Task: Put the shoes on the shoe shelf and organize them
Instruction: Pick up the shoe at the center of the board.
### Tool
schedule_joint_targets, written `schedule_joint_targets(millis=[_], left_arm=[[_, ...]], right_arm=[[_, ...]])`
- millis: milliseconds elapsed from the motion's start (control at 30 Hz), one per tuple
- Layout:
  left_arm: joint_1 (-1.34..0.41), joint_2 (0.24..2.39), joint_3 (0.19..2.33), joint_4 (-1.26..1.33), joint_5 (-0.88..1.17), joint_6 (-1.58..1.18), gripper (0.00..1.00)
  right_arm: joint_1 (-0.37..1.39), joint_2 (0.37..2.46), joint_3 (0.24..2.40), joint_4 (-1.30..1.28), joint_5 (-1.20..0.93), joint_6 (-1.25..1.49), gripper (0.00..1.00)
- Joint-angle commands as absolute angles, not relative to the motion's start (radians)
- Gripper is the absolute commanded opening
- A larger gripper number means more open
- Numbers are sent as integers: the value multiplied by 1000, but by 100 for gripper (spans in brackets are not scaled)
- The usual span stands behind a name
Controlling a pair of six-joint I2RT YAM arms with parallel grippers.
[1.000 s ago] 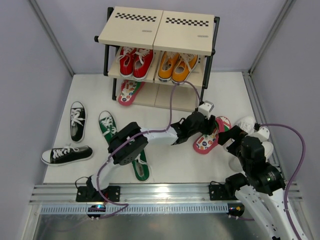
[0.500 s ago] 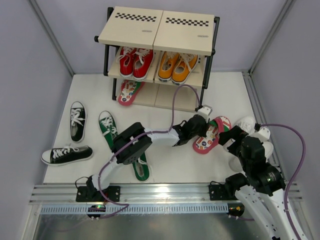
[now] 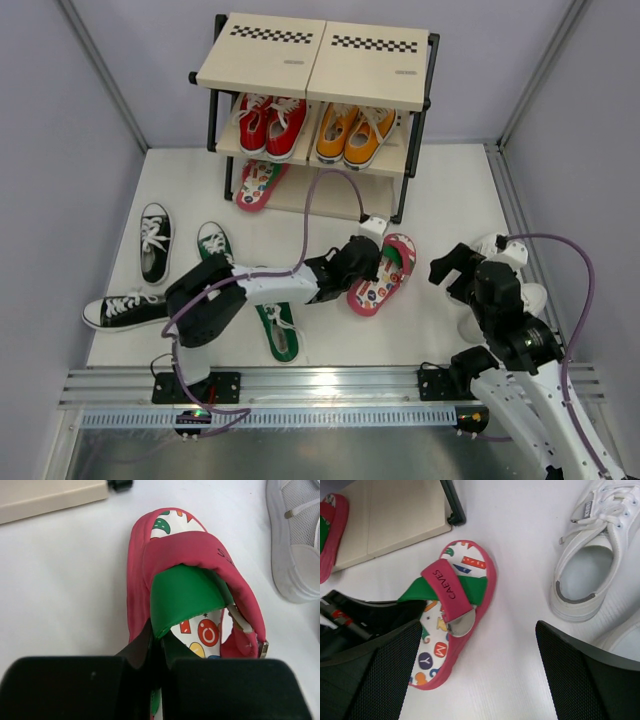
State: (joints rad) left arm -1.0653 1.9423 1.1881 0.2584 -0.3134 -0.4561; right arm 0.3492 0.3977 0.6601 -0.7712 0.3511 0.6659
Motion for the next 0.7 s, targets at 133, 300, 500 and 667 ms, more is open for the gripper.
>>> schedule_joint_targets(millis=[133,300,500,667], left_arm=[[-1048,1614,1053,147,-440,-449,0],[-962,1484,878,290,-428,-420,0],[-887,1373,776,330,-454,-354,0],[-758,1313,720,397,-391,-405,0]], right_arm=[[345,489,663,-620,278,611,99],[345,489,624,-542,239,612,99],[347,511,583,-401,174,566,99],[345,650,590,-256,161,528,99]])
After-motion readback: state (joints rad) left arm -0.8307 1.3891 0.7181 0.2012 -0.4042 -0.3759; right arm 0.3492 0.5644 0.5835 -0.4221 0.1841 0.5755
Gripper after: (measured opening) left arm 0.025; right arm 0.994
